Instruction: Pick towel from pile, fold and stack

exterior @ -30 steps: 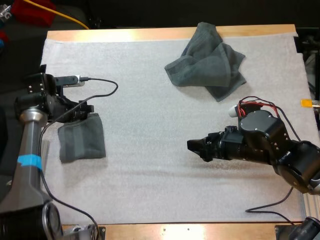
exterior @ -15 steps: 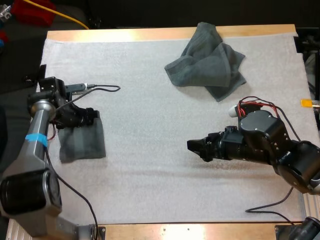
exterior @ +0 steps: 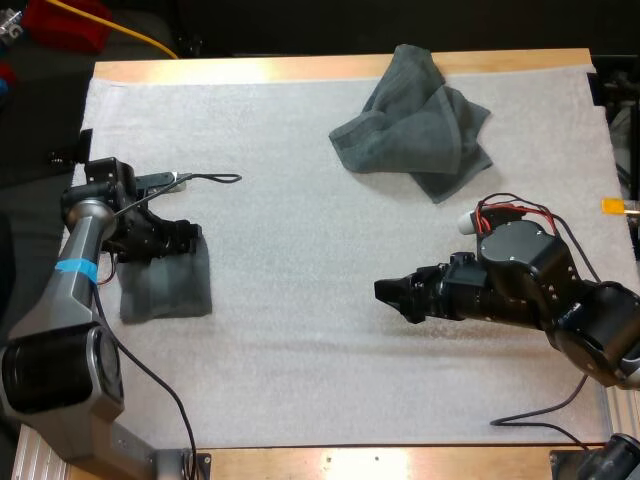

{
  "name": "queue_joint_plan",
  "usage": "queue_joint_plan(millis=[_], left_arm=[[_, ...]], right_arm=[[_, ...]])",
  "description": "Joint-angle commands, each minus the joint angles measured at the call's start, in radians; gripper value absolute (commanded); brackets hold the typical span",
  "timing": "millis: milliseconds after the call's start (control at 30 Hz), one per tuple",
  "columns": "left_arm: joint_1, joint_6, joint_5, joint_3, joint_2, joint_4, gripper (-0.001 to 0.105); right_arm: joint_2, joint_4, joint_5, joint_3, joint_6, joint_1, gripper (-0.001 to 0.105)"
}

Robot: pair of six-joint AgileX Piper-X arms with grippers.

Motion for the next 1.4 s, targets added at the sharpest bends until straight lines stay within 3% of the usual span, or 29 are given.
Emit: queue_joint_plan(millis=[0, 367, 700, 833, 1100, 1367], left_arm=[[-0.005, -0.009, 0.002, -0.002, -0.04, 0.01, 0.071], [-0.005, -0.009, 0.0, -0.002, -0.307, 0.145, 0.071], [-0.005, -0.009, -0.096, 0.037, -0.437, 0.277, 0.071], [-0.005, -0.009, -0.097, 0.103, -0.442, 0.268, 0.071], [-0.005, -0.009, -0.097, 0.292, -0.442, 0.097, 0.071], [-0.005, -0.02, -0.097, 0.337, -0.381, 0.016, 0.071]], right_arm=[[-0.007, 0.006, -0.01, -0.005, 0.0, 0.0, 0.071], [-0.007, 0.006, -0.01, -0.005, 0.0, 0.0, 0.071], [-0.007, 0.006, -0.018, -0.005, 0.0, 0.0, 0.071], [-0.007, 0.006, -0.04, -0.005, 0.0, 0.0, 0.071], [-0.007, 0.006, -0.041, -0.005, 0.0, 0.0, 0.071], [-0.007, 0.006, -0.055, -0.005, 0.008, 0.0, 0.071]])
